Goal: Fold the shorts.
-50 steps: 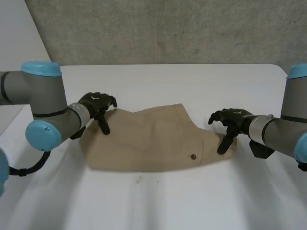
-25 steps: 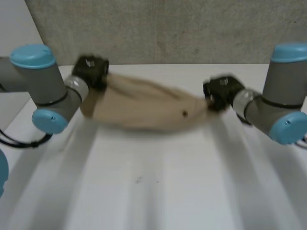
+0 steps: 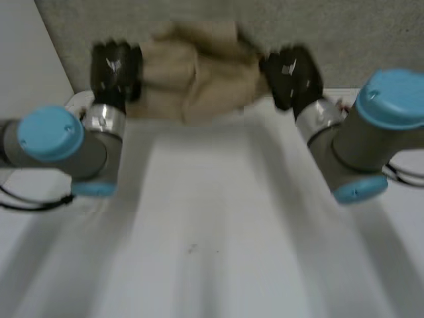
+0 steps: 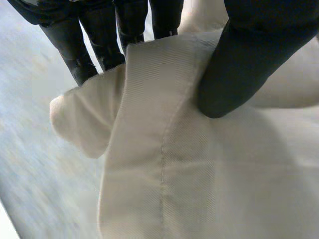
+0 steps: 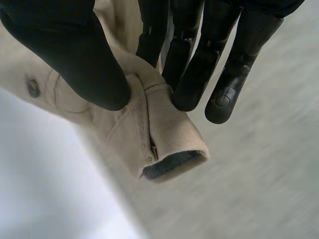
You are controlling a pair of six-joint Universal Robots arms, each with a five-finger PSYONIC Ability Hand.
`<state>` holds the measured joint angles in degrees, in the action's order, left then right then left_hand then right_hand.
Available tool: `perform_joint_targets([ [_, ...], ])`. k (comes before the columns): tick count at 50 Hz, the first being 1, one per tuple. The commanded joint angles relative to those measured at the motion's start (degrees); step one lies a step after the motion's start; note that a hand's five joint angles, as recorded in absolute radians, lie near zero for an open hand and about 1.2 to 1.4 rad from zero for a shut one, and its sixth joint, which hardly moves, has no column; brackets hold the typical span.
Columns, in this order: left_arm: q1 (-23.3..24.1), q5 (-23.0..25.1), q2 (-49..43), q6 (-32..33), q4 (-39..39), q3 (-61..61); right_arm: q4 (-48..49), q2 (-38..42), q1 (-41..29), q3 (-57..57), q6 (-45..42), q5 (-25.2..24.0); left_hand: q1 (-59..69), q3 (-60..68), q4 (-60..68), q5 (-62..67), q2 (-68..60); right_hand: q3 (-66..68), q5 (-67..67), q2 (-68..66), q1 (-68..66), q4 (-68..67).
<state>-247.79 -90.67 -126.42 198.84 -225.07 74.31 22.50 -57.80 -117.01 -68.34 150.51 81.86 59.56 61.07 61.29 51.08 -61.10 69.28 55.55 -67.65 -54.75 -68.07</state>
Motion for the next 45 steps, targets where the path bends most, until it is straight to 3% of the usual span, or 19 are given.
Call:
perform_joint_targets([
  [1,0.2,0.49,1.09,0.76,8.76,13.13,-9.04,-0.56,0.38,-11.63,-0.66,-0.03,-21.73,-23.23,-23.45,-23.24,23.27,10.72,14.45,-12.35,-25.25,-11.93],
  [6,0.2,0.49,6.79,1.11,19.3,17.79,-13.7,-2.75,0.56,-17.43,-0.57,-0.64,-33.86,-35.37,-35.59,-35.38,35.4,10.72,14.45,-12.35,-25.25,-11.93],
  [12,-0.67,0.4,13.56,-0.2,32.21,18.59,-14.15,-7.41,0.56,-24.99,-0.22,-2.58,-34.21,-35.72,-35.94,-35.73,35.75,10.72,14.45,-12.35,-25.25,-11.93],
  [16,-1.2,0.49,17.08,-3.27,36.44,18.5,-14.06,-11.01,0.56,-28.94,-0.48,-5.47,-33.7,-35.21,-35.43,-35.22,35.24,10.72,14.45,-12.35,-25.25,-11.93],
  [18,-1.29,0.49,17.96,-5.03,36.9,18.42,-13.97,-12.86,0.56,-30.7,-0.92,-7.4,-33.03,-34.54,-34.76,-34.55,34.57,10.72,14.45,-12.35,-25.25,-11.93],
  [23,-1.38,1.1,18.32,-10.39,37.6,16.23,-11.34,-20.05,1.96,-37.63,-4.25,-17.75,-29.5,-31.01,-31.23,-31.02,31.04,10.72,14.45,-12.35,-25.25,-11.93],
  [28,-1.47,3.39,17.53,-11.28,39.44,12.09,-11.16,-27.1,6.35,-43.27,-10.4,-25.42,-29.66,-31.17,-31.39,-31.18,31.2,10.72,14.45,-12.35,-25.25,-11.93],
  [37,-0.94,12.26,10.24,-10.41,40.76,2.17,-11.6,-28.69,9.43,-46.0,-14.63,-27.98,-31.01,-32.52,-32.74,-32.53,32.55,10.72,14.45,-12.35,-25.25,-11.93],
  [45,1.61,13.24,0.66,-2.5,41.82,-6.54,-11.6,-28.42,9.35,-46.62,-14.9,-28.24,-31.01,-32.52,-32.74,-32.53,32.55,10.72,14.45,-12.35,-25.25,-11.93],
])
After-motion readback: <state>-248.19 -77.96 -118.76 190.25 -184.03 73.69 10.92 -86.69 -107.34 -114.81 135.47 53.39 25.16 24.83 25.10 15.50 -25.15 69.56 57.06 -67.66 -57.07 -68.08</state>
